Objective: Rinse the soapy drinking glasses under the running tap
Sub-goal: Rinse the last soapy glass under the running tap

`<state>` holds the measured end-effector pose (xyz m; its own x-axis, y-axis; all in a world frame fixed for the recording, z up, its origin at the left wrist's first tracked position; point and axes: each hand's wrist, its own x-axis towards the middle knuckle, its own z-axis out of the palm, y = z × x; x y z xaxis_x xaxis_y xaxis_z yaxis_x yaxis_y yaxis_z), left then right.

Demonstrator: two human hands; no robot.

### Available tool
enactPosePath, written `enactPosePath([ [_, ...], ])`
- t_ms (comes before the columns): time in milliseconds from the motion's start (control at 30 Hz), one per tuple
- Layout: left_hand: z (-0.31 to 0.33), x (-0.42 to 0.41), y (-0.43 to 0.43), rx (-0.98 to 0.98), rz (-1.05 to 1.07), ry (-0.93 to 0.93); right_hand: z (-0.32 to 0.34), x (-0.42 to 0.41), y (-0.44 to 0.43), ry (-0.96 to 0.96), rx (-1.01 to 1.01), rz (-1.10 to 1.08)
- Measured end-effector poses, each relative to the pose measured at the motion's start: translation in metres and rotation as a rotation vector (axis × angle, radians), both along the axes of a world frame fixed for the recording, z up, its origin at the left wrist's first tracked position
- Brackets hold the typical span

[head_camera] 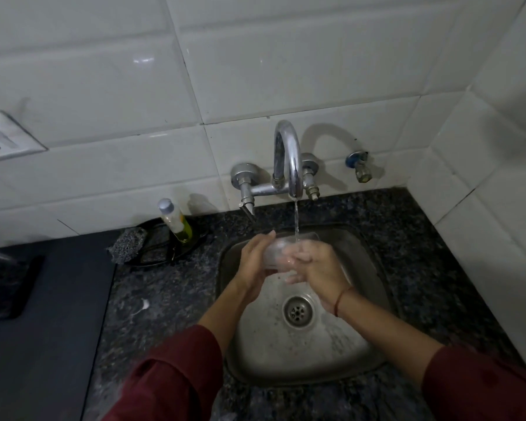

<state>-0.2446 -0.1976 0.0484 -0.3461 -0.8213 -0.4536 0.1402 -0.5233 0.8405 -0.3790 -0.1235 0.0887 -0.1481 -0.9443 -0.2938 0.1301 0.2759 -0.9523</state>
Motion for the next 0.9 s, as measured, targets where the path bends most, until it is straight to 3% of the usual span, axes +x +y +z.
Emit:
enactPosePath([
  [33, -0.002, -0.001, 0.001, -0.073, 0.045, -0.053, 0.003, 0.0, -0.002, -0.117, 0.039, -0.038],
  [67, -0.002, -0.002, -0.001, -0.087, 0.067, -0.111, 0.004, -0.001, -0.002, -0.113, 0.033, -0.005],
  [100, -0.001, -0.002, -0.004, -0.049, 0.06, -0.151, 0.005, -0.004, -0.001, 0.018, -0.025, 0.076],
  [200, 0.002, 0.004, -0.015, 0.157, -0.106, -0.138, 0.001, -0.015, 0.003, 0.8, -0.251, 0.362],
  [233, 0.0, 0.005, -0.018, 0.198, -0.13, -0.13, -0.003, -0.017, 0.004, 0.916, -0.266, 0.383],
  [300, -0.003, 0.003, -0.016, 0.24, -0.096, -0.125, -0.007, -0.014, 0.002, 0.783, -0.235, 0.295],
  [400, -0.004, -0.002, -0.007, 0.161, 0.08, -0.15, -0.006, -0.005, -0.001, 0.15, 0.008, 0.073],
  [433, -0.004, -0.004, -0.005, 0.111, 0.146, -0.172, -0.007, -0.004, -0.001, 0.073, 0.024, -0.047],
  [500, -0.003, -0.006, -0.005, 0.012, 0.225, -0.263, -0.013, -0.009, 0.0, 0.289, -0.04, -0.33],
  [567, 0.001, -0.007, -0.003, -0.098, 0.217, -0.37, -0.023, -0.019, 0.0, 0.504, -0.016, -0.475],
  [600, 0.004, -0.008, -0.001, -0.15, 0.193, -0.409, -0.024, -0.019, -0.001, 0.458, 0.042, -0.453],
  [700, 0.013, -0.016, 0.009, -0.238, 0.13, -0.412, -0.023, -0.009, 0.0, 0.067, 0.179, -0.286],
  [833, 0.022, -0.023, 0.013, -0.155, 0.055, -0.234, -0.029, -0.016, 0.0, -0.234, 0.253, -0.426],
  [900, 0.023, -0.023, 0.012, -0.137, -0.016, -0.142, -0.032, -0.024, 0.002, -0.453, 0.362, -0.337],
])
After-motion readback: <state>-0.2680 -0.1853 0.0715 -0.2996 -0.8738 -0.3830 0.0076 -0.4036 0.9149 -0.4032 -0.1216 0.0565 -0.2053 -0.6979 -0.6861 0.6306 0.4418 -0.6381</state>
